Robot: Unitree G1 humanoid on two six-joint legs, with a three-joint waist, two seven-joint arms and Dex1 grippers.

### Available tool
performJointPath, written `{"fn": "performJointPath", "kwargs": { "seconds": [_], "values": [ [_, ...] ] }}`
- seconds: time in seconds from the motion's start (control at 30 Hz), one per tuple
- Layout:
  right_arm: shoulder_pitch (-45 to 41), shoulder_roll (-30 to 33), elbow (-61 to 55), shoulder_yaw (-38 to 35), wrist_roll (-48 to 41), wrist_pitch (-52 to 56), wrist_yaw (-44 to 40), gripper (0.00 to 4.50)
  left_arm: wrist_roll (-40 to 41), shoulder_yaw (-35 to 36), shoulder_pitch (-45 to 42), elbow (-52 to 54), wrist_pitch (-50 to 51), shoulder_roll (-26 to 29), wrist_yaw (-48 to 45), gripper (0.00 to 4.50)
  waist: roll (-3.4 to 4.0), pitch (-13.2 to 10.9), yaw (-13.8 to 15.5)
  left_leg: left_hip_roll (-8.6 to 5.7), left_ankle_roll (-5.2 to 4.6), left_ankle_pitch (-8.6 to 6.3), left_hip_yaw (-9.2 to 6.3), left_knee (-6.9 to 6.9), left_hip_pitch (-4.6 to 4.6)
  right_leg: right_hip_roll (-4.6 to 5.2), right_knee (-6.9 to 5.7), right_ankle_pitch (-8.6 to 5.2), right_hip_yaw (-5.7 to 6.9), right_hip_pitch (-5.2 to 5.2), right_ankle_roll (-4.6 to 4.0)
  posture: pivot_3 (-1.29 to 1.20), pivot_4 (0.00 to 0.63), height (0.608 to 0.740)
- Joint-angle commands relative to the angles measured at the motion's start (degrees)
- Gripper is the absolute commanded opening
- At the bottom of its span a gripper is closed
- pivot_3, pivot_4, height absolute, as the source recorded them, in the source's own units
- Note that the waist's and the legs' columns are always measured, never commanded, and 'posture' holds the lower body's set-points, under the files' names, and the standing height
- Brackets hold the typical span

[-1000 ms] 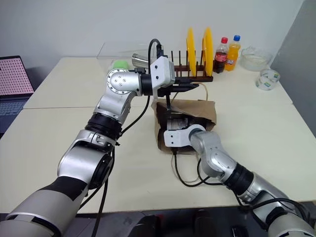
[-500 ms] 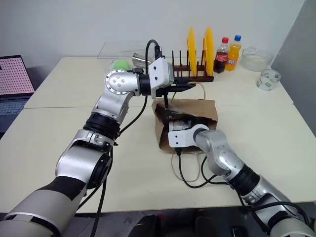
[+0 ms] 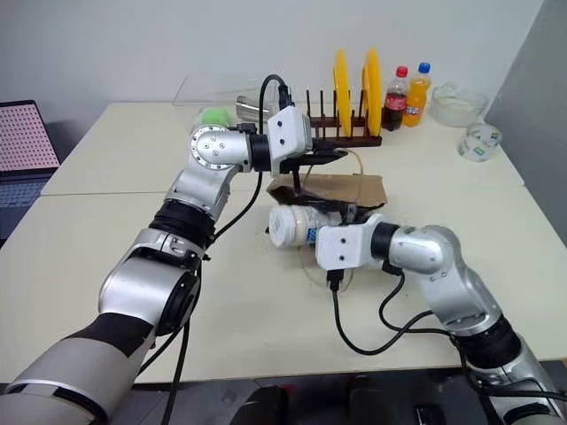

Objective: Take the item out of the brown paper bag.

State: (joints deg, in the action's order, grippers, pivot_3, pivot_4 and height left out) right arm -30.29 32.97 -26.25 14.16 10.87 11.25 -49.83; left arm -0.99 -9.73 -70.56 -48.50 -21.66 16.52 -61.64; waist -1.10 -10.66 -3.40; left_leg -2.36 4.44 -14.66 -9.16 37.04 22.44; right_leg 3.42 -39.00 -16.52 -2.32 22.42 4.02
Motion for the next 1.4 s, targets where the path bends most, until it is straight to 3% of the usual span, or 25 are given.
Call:
{"fn": "performJointPath", "kwargs": {
  "seconds": [0.03,0.3,0.43,0.5,0.67,0.83,0.97,1.2,1.33,1.4],
  "values": [
    [-1.43,-2.87,-11.38,-10.38,-14.35,16.0,0.03,3.03,0.01,0.35,-2.21,0.09,-0.27,-0.04,0.63,0.0,0.0,0.0,0.01,0.0,0.0,0.0,-0.02,-0.01,0.01,0.0,0.0,0.0,0.01,0.01,0.0,0.0,0.15,0.74],
    [-6.01,-1.0,-18.07,-27.55,-34.48,38.78,4.06,3.03,-0.17,0.27,-2.38,-0.7,-0.5,-0.09,0.62,0.0,0.0,0.0,0.22,-0.02,-0.23,-0.13,-0.05,-0.01,0.05,0.03,-0.01,0.0,0.05,0.0,-0.01,0.0,0.15,0.74],
    [-5.58,2.37,-17.34,-34.85,-36.99,41.66,7.47,3.03,-0.21,0.28,-2.43,-0.83,-0.59,-0.02,0.56,0.0,0.0,0.0,0.25,-0.02,-0.23,-0.13,-0.04,-0.03,0.1,0.03,0.0,0.0,0.05,0.04,-0.01,0.0,0.15,0.74],
    [-1.43,8.06,-14.76,-35.09,-32.82,37.95,6.97,3.03,-0.22,0.29,-2.44,-0.89,-0.61,0.02,0.51,0.0,0.0,0.0,0.34,-0.06,-0.24,-0.13,-0.02,-0.01,0.14,0.06,0.01,0.0,0.05,0.07,-0.01,0.0,0.15,0.74],
    [16.32,25.19,2.95,-29.16,-13.2,13.73,5.83,3.03,-0.25,0.22,-2.63,-1.1,-0.79,-0.15,0.49,0.0,-0.01,0.0,1.11,-0.1,-0.25,-0.14,0.11,0.03,0.17,0.11,0.04,0.0,0.01,0.06,0.01,0.0,0.15,0.74],
    [23.49,33.33,18.28,-21.22,-0.02,-6.36,7.9,3.03,-0.17,0.22,-2.52,-0.77,-0.7,-0.01,0.37,0.0,0.03,-0.02,0.21,-0.07,-0.25,-0.13,0.34,-0.01,0.17,0.15,-0.05,-0.01,-0.15,0.23,0.02,0.0,0.15,0.74],
    [21.7,34.55,24.34,-15.79,5.23,-12.22,8.22,3.03,-0.14,0.29,-2.24,-0.15,-0.41,0.18,0.22,0.0,0.05,-0.02,-0.77,-0.02,-0.25,-0.12,0.46,-0.01,0.13,0.11,-0.09,-0.01,-0.23,0.26,0.02,0.0,0.15,0.74],
    [17.36,31.83,28.06,-12.22,5.17,-14.87,5.68,3.03,-0.13,0.31,-1.91,0.46,-0.17,0.42,0.19,0.0,0.05,-0.02,-1.21,-0.02,-0.23,-0.11,0.43,0.01,0.14,0.1,-0.08,0.0,-0.24,0.24,0.03,0.0,0.15,0.74],
    [18.22,31.26,28.58,-13.72,3.68,-14.4,4.87,4.41,-0.11,0.29,-1.84,0.46,-0.23,0.4,0.2,0.0,0.05,-0.02,-1.03,-0.03,-0.2,-0.1,0.41,0.01,0.17,0.11,-0.04,0.0,-0.23,0.23,0.02,0.0,0.15,0.74],
    [19.26,31.68,28.07,-14.83,3.11,-14.23,4.66,4.46,-0.12,0.27,-1.78,0.49,-0.23,0.38,0.22,0.0,0.05,-0.02,-0.89,-0.04,-0.2,-0.09,0.41,0.01,0.19,0.12,-0.03,0.0,-0.22,0.23,0.02,0.0,0.15,0.74]
  ]
}}
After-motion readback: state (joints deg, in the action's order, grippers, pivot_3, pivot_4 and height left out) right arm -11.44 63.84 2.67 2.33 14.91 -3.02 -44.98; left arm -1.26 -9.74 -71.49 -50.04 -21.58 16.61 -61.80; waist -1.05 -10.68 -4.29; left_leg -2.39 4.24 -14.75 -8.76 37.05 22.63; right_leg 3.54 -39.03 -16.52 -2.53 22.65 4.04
